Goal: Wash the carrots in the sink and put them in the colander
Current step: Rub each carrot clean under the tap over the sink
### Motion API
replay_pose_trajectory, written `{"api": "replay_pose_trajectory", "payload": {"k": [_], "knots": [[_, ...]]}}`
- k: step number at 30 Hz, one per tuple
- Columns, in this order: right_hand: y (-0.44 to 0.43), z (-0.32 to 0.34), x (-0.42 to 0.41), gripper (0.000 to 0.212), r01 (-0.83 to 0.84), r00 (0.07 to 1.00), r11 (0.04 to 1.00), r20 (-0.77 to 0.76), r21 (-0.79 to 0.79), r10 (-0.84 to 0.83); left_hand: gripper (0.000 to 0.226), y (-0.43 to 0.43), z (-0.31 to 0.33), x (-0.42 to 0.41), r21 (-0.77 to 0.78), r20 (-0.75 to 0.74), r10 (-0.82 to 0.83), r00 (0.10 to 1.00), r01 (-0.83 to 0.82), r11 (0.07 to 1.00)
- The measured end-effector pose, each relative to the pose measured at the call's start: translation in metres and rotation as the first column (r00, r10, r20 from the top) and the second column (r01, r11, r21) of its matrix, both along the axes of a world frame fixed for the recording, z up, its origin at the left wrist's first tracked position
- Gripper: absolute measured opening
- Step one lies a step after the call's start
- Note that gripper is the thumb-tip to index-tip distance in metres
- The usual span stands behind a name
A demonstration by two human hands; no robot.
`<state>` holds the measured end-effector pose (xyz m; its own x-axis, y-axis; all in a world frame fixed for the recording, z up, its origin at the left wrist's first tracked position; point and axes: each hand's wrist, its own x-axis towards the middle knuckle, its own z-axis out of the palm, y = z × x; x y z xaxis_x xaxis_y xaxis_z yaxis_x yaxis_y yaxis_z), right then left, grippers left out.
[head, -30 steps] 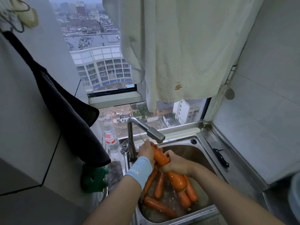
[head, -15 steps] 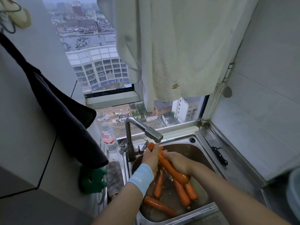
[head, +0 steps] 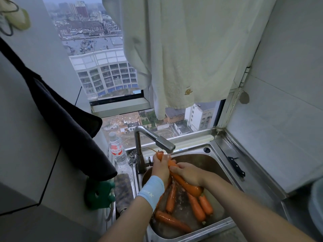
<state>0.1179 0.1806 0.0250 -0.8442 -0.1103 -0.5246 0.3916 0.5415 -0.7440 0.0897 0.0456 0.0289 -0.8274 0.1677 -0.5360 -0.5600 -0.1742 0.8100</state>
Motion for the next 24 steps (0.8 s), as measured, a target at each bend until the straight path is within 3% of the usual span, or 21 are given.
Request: {"api": "replay_pose_trajectory", "payload": {"k": [3,6,9,12,15,17,19,21,24], "knots": [[-0.012,0.000,0.003,0.046,-0.001,0.998,0.999,-0.058,0.051,0.004,0.024,0.001,0.000,-0.019,-0.124,0.007,0.045,0.999,-0.044,0.991],[-0.021,0.001,0.000,0.041,-0.059,0.986,0.985,-0.142,0.164,0.083,0.033,0.001,0.003,-0.031,-0.172,0.052,0.228,0.972,-0.216,0.961],[-0.020,-0.002,-0.003,0.046,-0.090,0.977,0.964,-0.164,0.251,0.134,0.030,-0.002,0.009,-0.033,-0.097,0.124,0.291,0.949,-0.280,0.955],[-0.007,-0.002,-0.006,0.059,-0.145,0.959,0.922,-0.178,0.359,0.220,0.025,-0.007,-0.001,-0.030,-0.002,0.187,0.217,0.958,-0.221,0.975],[0.007,-0.003,-0.007,0.060,-0.136,0.968,0.940,-0.158,0.313,0.193,0.027,-0.008,-0.015,-0.025,0.248,0.224,0.128,0.966,-0.184,0.951],[0.017,-0.006,-0.008,0.052,-0.107,0.976,0.962,-0.159,0.251,0.150,0.027,-0.007,-0.019,-0.021,0.288,0.168,0.082,0.982,-0.128,0.949],[0.026,-0.008,-0.008,0.043,-0.108,0.979,0.979,-0.150,0.172,0.135,0.026,-0.006,-0.021,-0.019,0.244,0.113,0.024,0.993,-0.051,0.968],[0.027,-0.005,-0.007,0.034,-0.149,0.979,0.984,-0.129,0.096,0.161,0.020,-0.004,-0.019,-0.022,0.105,0.102,0.021,0.995,-0.032,0.994],[0.021,0.000,-0.005,0.030,-0.150,0.984,0.989,-0.097,0.010,0.150,0.024,0.002,-0.010,-0.030,-0.006,0.161,0.134,0.978,-0.134,0.991]]}}
